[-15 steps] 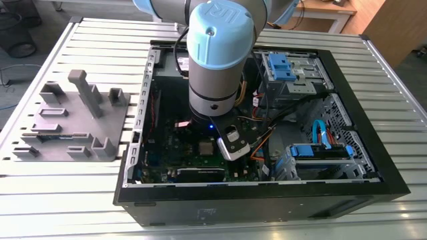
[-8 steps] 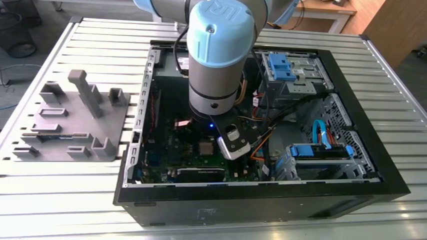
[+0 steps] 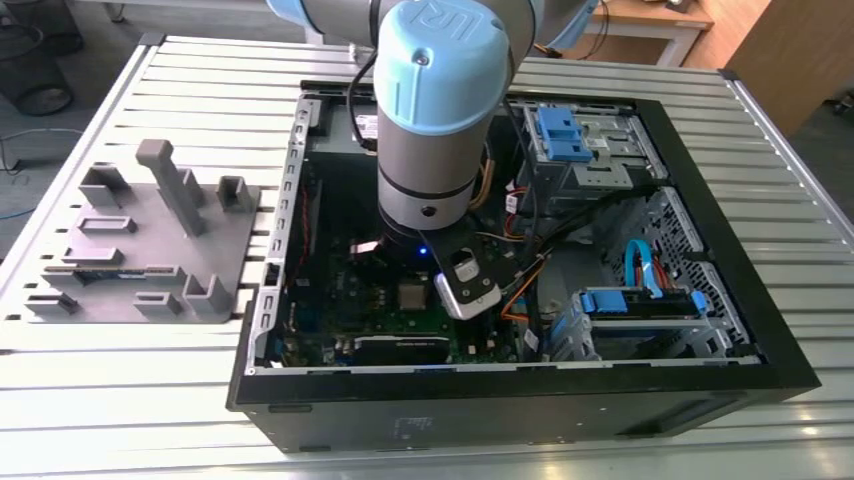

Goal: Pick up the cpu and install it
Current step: 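Place the cpu into insertion slot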

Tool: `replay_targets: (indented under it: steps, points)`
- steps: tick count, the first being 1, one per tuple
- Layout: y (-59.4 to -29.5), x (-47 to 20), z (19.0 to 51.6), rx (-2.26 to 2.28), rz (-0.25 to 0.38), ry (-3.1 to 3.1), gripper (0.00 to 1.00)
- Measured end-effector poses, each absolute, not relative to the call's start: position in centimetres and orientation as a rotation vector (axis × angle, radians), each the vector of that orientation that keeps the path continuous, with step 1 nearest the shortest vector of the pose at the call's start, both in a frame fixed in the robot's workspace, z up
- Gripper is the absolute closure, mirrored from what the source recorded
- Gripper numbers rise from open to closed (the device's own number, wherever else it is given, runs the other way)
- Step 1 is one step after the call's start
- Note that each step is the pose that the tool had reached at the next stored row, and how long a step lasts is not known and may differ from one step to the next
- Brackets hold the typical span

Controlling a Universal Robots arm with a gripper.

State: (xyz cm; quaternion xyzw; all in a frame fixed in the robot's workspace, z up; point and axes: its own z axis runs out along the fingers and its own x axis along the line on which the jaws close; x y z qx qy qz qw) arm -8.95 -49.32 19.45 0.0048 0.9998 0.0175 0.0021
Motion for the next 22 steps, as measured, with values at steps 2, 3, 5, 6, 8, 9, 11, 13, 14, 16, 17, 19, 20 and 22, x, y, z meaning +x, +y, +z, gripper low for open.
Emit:
replay_targets:
  steps: [2,3,5,6,8,9,11,13,14,16,17,19,20,22]
  points:
    - [-49.32,-8.95,19.45,0.015,0.055,3.137,0.54]
    - [-49.32,-8.95,19.45,0.015,0.055,3.137,0.54]
    - [-49.32,-8.97,19.46,0.015,0.055,3.137,0.54]
    - [-49.33,-8.98,19.46,0.015,0.055,3.136,0.54]
    - [-49.33,-8.98,19.39,0.017,0.054,3.136,0.54]
    - [-49.33,-8.99,19.35,0.021,0.052,3.135,0.54]
    - [-49.34,-8.99,19.33,0.029,0.051,3.135,0.54]
    - [-49.33,-8.99,19.30,0.034,0.051,3.135,0.54]
    - [-49.33,-8.99,19.27,0.036,0.051,3.135,0.54]
    - [-49.33,-8.98,19.21,0.038,0.047,3.135,0.54]
    - [-49.33,-8.99,19.22,0.039,0.047,3.135,0.54]
    - [-49.33,-8.99,19.21,0.039,0.046,3.135,0.54]
    - [-49.32,-8.99,19.18,0.039,0.043,3.135,0.54]
    - [-49.33,-8.99,19.16,0.039,0.041,3.135,0.54]
